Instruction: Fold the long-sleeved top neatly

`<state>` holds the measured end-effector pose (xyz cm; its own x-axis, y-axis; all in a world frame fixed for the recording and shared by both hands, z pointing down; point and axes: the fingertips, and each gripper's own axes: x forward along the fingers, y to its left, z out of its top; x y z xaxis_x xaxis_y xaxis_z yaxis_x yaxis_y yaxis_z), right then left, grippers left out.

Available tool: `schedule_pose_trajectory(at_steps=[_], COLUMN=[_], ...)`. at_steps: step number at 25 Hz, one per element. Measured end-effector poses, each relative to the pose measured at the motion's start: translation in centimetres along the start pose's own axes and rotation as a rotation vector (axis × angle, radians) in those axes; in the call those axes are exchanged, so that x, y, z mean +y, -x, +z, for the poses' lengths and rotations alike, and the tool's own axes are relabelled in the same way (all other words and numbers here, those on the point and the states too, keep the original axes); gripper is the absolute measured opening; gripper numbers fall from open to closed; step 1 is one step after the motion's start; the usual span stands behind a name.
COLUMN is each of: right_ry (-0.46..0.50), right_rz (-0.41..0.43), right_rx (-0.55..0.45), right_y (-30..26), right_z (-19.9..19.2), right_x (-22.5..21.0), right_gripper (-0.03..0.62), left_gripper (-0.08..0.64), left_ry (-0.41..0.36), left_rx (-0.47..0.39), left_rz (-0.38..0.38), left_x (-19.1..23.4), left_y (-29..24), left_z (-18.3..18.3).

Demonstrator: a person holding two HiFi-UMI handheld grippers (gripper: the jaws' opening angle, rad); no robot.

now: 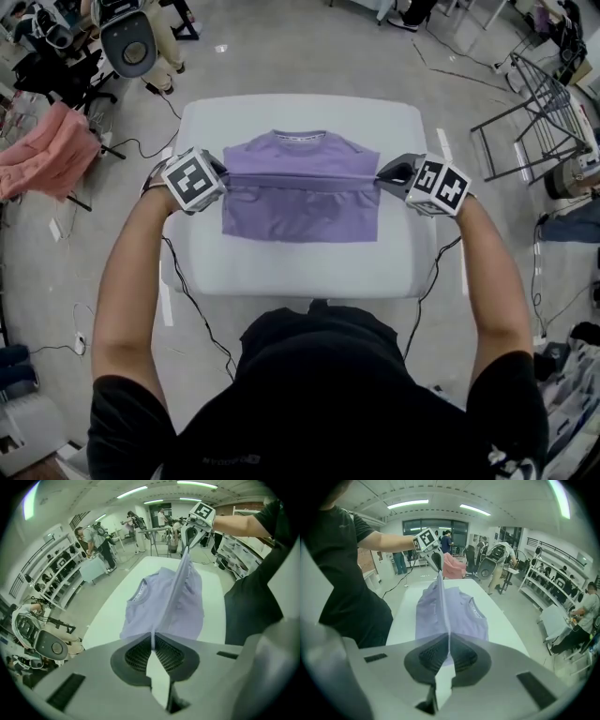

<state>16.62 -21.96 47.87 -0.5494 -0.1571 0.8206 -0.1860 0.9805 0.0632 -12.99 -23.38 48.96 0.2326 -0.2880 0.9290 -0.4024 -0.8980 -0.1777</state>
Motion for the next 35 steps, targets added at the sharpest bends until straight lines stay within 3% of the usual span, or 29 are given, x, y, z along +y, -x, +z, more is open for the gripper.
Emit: schedule_pose_trajectory(at_steps=[7, 12, 16, 25, 35], right_ry=[-0.081, -0.131, -0.180, -0.247, -0.359], right_rz=[-0.016, -0.089, -0.165, -0.272, -0.300], right_rx=[-0.020, 0.055, 0.120, 0.224, 0.242], right_y=[-3.8, -7.3, -9.5, -13.9, -15.6], right_z=[0.8, -0.4, -1.3, -4.4, -6.5], right_x=[-7.5, -10.8, -12.8, -15.2, -15.1], right_gripper=[0.015, 0.015, 0.015, 0.015, 0.017], left_gripper=[0.026, 0.026, 0.026, 0.026, 0.026], left_ry=[0.073, 0.102, 0.115, 0.150, 0.279], left_rx=[0.031, 0.076, 0.060, 0.085, -0.019], left_rz=[0.060, 0.078, 0.075, 0.008, 0.003], left_x=[6.3, 9.0, 11.2, 11.5, 12.3], left_y=[-3.7, -7.3, -9.8, -15.8, -17.8], left_z=[0.5, -0.3, -0.7, -1.9, -2.7])
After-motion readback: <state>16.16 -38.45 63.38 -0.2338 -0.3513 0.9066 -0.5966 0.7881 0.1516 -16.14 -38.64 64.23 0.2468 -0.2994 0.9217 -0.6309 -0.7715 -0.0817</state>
